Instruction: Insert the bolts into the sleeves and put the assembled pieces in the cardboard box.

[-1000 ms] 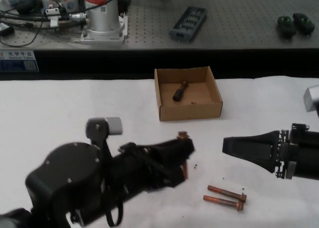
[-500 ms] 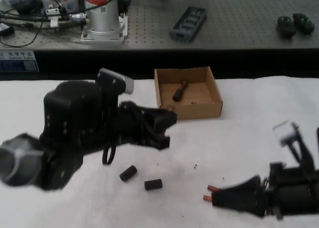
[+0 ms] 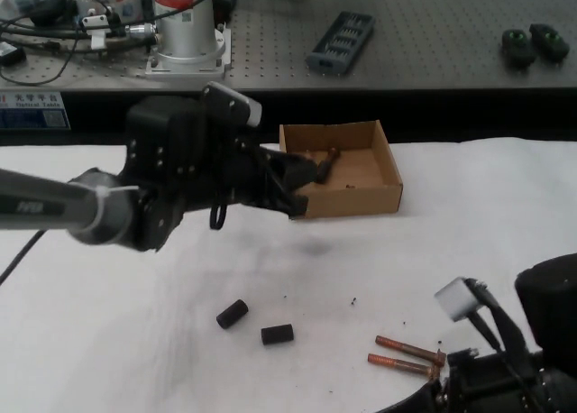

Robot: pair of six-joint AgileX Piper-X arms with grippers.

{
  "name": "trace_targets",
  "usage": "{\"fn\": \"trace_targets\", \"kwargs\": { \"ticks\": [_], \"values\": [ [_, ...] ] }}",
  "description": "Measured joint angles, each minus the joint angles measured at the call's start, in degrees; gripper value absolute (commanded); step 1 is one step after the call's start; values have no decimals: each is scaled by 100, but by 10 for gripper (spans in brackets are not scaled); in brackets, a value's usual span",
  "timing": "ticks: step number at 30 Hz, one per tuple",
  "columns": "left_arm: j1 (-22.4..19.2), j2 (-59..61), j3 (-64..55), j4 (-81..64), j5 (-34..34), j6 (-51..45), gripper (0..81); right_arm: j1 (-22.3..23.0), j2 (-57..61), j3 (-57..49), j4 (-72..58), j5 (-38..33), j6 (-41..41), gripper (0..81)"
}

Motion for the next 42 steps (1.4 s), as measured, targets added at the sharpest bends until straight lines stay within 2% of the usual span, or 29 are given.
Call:
{"fn": "trace_targets", "kwargs": {
  "ticks": [11, 18, 30, 31, 33, 35, 37, 38, 42],
  "values": [
    [4, 850, -1387, 804, 30, 635, 6, 263, 0, 0, 0, 92, 90, 70],
    [4, 1293, -2374, 1023, -352, 706, 6, 272, -323, 10, 5, 99, 183, 70],
    [4, 1363, -2537, 1611, -526, 891, 1, 272, -1101, 10, 132, 339, 219, 70],
    [4, 1363, -2537, 1654, -524, 922, 19, 272, -1114, 10, 165, 339, 219, 70],
    [4, 1363, -2552, 1778, -524, 952, 116, 272, -1113, 10, 253, 348, 219, 70],
    [4, 1363, -2552, 1838, -524, 962, 268, 272, -1113, 10, 335, 348, 219, 70],
    [4, 1363, -2552, 1922, -524, 959, 457, 272, -1113, 10, 383, 348, 219, 70],
    [4, 1363, -2552, 1956, -524, 959, 496, 272, -1113, 10, 391, 348, 219, 70],
    [4, 1363, -2587, 1953, -436, 869, 393, 272, -1113, 10, 391, 348, 219, 70]
  ]
}}
